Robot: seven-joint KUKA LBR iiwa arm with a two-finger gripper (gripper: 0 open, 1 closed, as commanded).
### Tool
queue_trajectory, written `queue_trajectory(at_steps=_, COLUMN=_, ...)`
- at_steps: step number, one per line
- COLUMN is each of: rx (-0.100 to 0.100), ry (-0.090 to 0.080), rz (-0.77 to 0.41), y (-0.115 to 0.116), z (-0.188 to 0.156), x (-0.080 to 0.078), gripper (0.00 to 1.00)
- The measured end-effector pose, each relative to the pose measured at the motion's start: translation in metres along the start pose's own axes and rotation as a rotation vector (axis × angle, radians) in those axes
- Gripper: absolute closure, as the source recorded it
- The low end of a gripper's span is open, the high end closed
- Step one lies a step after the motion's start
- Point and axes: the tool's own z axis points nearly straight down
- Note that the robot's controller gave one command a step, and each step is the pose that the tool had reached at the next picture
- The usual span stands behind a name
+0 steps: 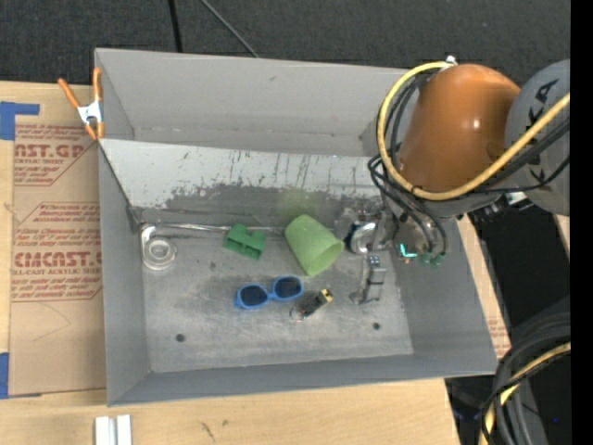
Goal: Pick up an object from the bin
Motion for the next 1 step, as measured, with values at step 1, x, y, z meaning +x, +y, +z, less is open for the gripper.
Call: queue_trajectory(at_steps=1, rx=-0.001, ry=-0.003, rz=-0.023, y=0.0486, z=0.1711, x=0.0082, gripper=0.00)
